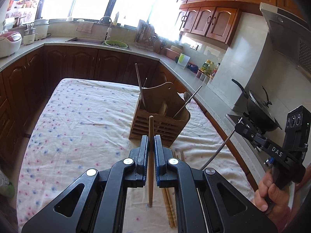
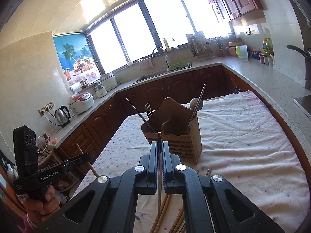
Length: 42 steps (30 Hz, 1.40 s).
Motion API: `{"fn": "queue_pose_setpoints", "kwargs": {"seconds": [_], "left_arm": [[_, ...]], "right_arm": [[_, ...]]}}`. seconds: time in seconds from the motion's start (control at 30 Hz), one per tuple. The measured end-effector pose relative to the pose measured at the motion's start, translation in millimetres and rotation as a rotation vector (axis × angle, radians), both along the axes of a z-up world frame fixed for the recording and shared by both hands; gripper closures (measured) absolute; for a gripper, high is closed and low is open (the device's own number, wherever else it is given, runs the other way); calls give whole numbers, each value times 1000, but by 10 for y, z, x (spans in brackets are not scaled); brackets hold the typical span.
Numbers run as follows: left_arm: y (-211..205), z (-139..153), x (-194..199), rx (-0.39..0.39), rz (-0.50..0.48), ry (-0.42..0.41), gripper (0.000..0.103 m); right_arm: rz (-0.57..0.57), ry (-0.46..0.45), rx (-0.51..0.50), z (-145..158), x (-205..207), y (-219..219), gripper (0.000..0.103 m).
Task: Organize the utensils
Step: 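Lift the wooden chopsticks upright and carry them toward the holder with both tools, then lower the held chopsticks into the wooden holder with both tools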
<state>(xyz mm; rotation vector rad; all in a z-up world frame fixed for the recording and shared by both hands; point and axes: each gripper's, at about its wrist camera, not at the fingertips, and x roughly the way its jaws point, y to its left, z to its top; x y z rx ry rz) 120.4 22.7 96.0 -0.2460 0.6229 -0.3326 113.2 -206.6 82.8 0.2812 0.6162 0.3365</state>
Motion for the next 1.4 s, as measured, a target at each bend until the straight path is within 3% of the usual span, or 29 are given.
{"fn": "queue_pose_setpoints", "kwargs": {"seconds": [0.37,0.63,0.87,1.1,1.4], "left_arm": [[-5,220,190,15,16,-57,98],[-70,682,496,23,43,-188,98],[-108,1023,909,-17,99,-298,98],[-180,816,1384,-41,160,-272,98],[-225,280,1546,-53,182,-194,98]], "right_arm": [[-23,-55,0,162,146,-61,99],[-59,-143,1,491,486,-136,99],[-126,-234,-13,777,874,-201,99],[-180,-225,-24,621,1147,-255,99],[-207,-175,-18,196,1252,-290,99]]}}
